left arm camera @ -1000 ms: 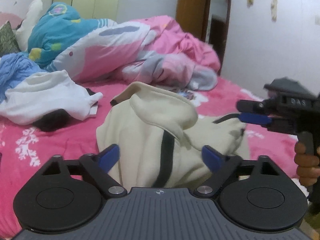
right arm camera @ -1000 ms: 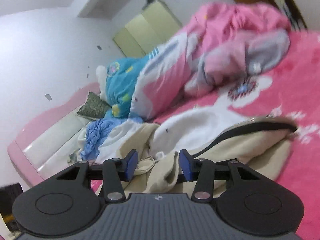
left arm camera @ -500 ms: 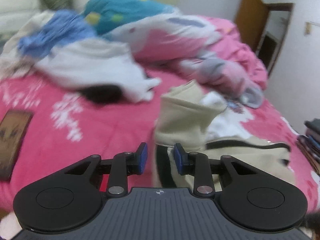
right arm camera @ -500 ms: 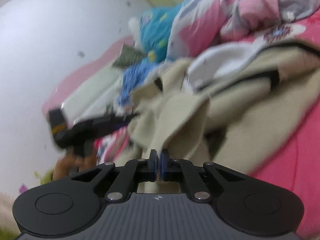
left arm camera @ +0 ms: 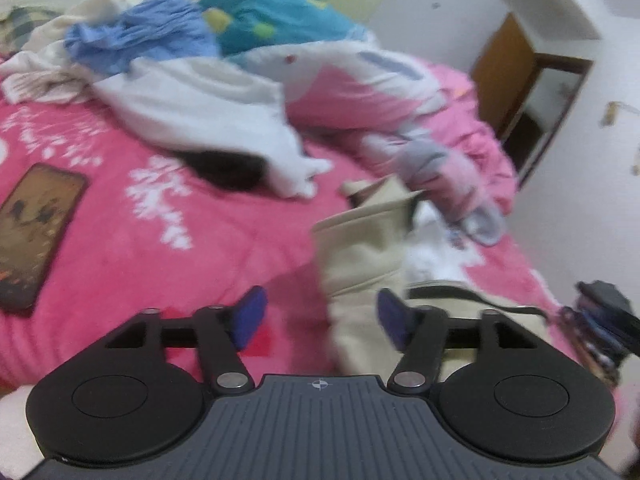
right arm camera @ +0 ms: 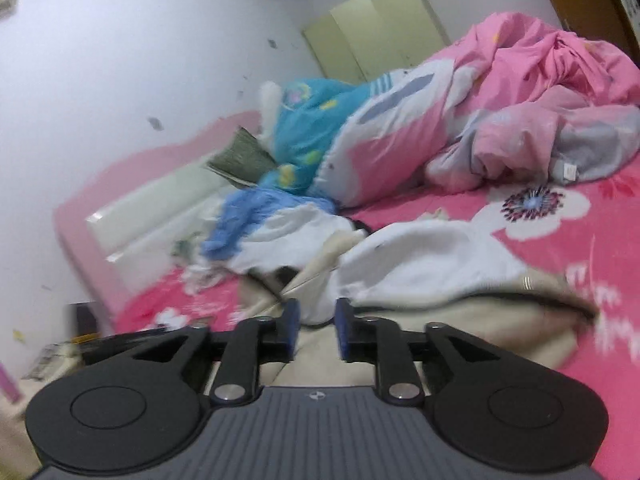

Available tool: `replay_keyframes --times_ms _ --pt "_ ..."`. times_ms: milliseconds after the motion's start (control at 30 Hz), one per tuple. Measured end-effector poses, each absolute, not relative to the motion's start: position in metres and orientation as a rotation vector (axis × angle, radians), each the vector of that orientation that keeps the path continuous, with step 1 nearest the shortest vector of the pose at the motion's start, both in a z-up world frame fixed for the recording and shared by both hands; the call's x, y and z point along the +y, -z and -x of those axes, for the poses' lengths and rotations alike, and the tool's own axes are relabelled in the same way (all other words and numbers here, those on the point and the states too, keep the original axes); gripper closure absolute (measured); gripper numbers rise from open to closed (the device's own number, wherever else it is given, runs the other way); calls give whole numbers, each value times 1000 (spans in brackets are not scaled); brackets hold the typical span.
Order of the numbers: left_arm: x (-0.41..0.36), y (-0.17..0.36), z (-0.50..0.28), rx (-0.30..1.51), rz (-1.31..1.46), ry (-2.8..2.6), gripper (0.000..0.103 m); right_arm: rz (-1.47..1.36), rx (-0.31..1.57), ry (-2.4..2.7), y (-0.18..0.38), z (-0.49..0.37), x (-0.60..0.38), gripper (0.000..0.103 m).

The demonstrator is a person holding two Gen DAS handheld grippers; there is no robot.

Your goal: Fold clothes

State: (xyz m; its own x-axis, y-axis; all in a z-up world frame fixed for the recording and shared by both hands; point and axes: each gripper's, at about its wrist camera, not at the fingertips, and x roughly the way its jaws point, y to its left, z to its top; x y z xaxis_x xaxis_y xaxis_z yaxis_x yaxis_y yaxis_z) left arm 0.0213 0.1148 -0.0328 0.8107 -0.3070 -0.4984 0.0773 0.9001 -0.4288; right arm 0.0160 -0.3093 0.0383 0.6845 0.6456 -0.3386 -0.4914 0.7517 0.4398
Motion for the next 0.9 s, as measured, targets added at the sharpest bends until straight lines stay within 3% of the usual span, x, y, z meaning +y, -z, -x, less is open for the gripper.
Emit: replay_keyframes --times_ms 33,100,233,400,733,900 --pt "112 32 -23 594 404 225 22 -313 521 -644 -38 -36 -300 59" --pt "106 31 -27 595 400 251 18 -297 591 -636 -27 -83 -282 49" --pt "94 29 -35 597 393 304 13 -334 773 -602 1 -165 -261 50" --pt "84 32 -44 612 379 330 13 -372 1070 -647 40 -200 -247 50" --pt "93 36 -51 653 460 316 7 -269 972 -909 23 -59 -240 50" --pt "84 26 -48 651 445 330 3 -202 824 -890 24 1 -232 50"
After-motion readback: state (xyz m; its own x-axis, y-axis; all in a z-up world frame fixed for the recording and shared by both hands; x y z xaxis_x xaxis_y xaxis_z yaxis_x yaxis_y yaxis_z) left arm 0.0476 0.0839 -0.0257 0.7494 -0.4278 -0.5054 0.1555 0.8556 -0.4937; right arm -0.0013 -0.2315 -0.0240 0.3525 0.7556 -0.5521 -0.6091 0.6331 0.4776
